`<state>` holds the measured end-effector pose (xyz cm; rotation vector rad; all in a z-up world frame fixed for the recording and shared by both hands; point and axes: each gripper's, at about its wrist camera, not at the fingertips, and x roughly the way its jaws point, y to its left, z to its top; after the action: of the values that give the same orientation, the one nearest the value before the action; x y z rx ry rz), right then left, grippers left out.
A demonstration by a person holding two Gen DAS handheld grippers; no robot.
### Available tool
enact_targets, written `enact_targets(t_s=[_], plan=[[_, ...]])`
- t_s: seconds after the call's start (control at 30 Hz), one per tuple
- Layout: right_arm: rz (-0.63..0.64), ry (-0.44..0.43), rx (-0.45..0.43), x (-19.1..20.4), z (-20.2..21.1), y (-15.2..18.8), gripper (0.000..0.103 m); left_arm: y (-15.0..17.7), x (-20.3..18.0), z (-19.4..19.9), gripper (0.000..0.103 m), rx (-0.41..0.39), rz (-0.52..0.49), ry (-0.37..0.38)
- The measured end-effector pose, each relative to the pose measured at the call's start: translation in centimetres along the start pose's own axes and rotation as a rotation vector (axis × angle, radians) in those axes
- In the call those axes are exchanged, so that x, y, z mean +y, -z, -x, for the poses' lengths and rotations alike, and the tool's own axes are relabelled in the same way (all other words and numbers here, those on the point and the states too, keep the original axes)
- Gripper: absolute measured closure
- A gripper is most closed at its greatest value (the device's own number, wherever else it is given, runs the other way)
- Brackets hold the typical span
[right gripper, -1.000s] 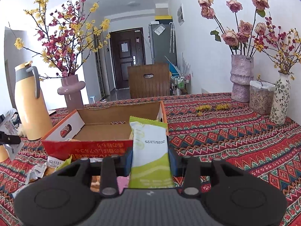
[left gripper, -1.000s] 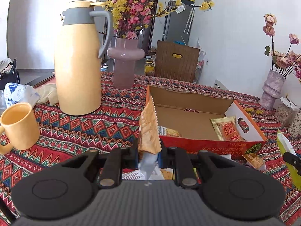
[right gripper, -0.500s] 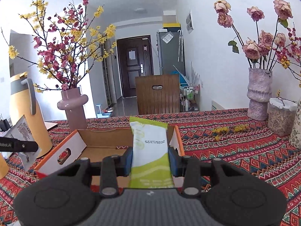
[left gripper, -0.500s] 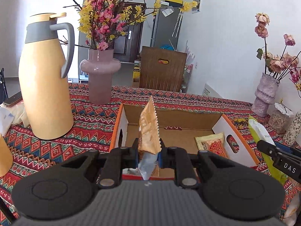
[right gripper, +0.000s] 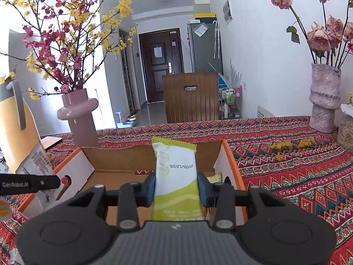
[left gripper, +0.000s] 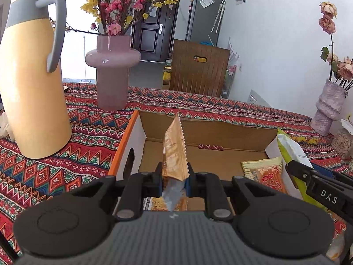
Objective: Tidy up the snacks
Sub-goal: 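Lower both packets into the box and open both grippers, then move both open grippers back from the box to the snack pile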
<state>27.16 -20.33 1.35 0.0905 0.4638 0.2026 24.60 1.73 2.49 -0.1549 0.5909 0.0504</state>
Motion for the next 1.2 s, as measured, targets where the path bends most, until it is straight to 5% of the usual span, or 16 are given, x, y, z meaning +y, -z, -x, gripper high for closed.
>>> enact_targets(t_s=[0.27, 0.33, 0.4, 0.5, 0.57, 1.2], plan=[[-0.007, 0.001, 0.025, -0.3, -0.5, 0.9, 0.058, 0.9, 0.3, -1.2, 0.081, 0.018, -0.011, -0.004], [-0.016, 0.005, 0.019, -0.5, -0.2, 0.9, 0.040, 0.9, 0.5, -0.9, 0.066, 0.010, -0.004, 0.006], [-0.022, 0.011, 0.004, -0.6, 0.2, 1.0, 0.025, 1.0, 0.5, -0.3, 0.029, -0.018, -0.001, 0.003], [-0.036, 0.002, -0.025, -1.0, 0.9, 1.0, 0.010, 1.0, 0.3, 0.8, 0.006, -0.074, -0.011, -0.003], [-0.042, 0.000, -0.038, -1.1, 1.1, 1.0, 0.001, 1.1, 0.2, 1.4, 0.000, -0.106, -0.009, -0.003], [-0.036, 0.003, -0.104, -0.9, 5.7, 0.0, 0.000, 0.6, -0.9, 7.1, 0.000, -0.219, -0.030, -0.030]])
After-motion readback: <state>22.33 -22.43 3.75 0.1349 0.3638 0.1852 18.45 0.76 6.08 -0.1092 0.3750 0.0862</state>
